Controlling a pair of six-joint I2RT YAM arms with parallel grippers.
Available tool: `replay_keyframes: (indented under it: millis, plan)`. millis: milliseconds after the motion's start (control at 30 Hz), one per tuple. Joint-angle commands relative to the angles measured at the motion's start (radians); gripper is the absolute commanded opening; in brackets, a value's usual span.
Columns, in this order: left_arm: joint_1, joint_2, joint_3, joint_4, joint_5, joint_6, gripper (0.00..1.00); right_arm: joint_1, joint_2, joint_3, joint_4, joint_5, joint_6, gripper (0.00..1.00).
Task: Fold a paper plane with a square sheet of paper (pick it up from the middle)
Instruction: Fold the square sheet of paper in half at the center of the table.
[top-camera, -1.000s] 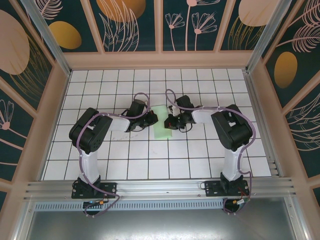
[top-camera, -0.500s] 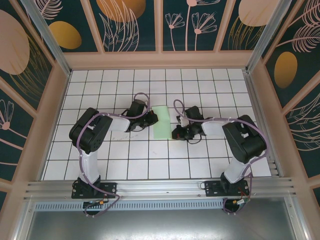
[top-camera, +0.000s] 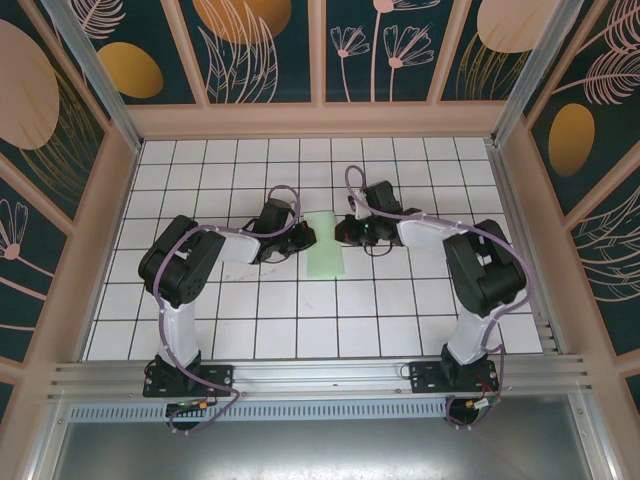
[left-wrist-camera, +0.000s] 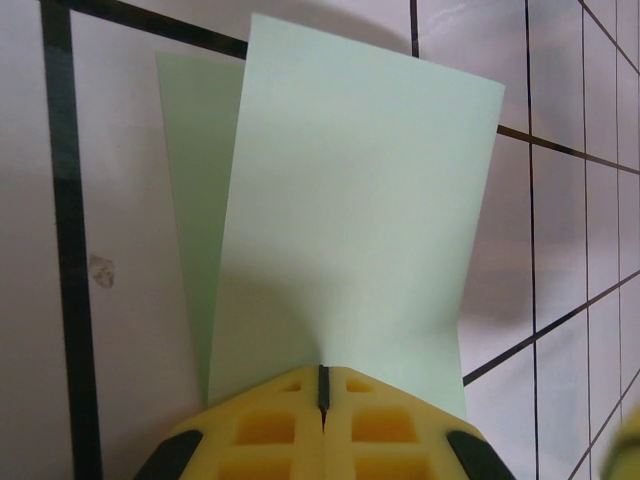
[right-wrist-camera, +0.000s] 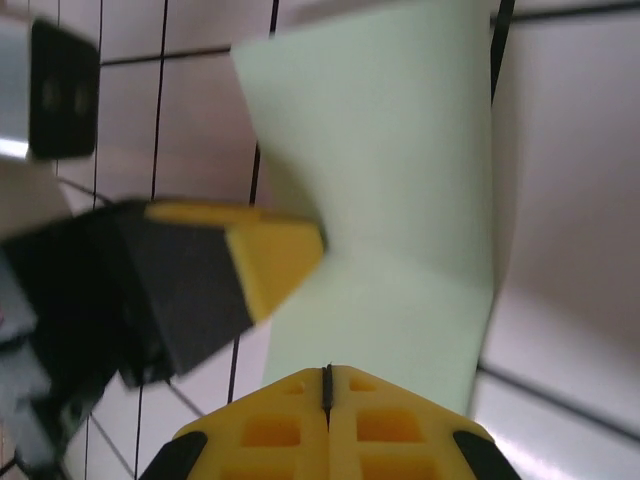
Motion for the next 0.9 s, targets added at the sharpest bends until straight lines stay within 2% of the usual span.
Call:
replay_keyframes:
  millis: [0, 300, 433, 567, 700, 767, 867]
  plan:
    - [0.009, 0.141, -0.043, -0.209, -0.132, 0.051, 0.00, -0.010, 0.084, 0.085, 0.056, 0.022, 0.035, 0.00]
    - [0.009, 0.148, -0.035, -0.222, -0.123, 0.054, 0.00, -0.019, 0.221, 0.165, 0.109, 0.005, 0.068, 0.00]
    - [0.009, 0.146, -0.037, -0.233, -0.128, 0.057, 0.00, -0.036, 0.249, 0.158, 0.113, 0.041, 0.095, 0.00]
    - [0.009, 0.147, -0.047, -0.239, -0.137, 0.058, 0.00, -0.071, 0.257, 0.132, 0.112, 0.099, 0.140, 0.00]
    - [0.009, 0.146, -0.050, -0.243, -0.126, 0.063, 0.00, -0.080, 0.244, 0.193, 0.024, 0.197, 0.136, 0.00]
    - [0.010, 0.142, -0.047, -0.247, -0.128, 0.065, 0.00, -0.080, 0.214, 0.207, 0.028, 0.207, 0.132, 0.00]
    - [0.009, 0.139, -0.047, -0.243, -0.125, 0.063, 0.00, -0.067, 0.181, 0.207, 0.074, 0.153, 0.128, 0.00]
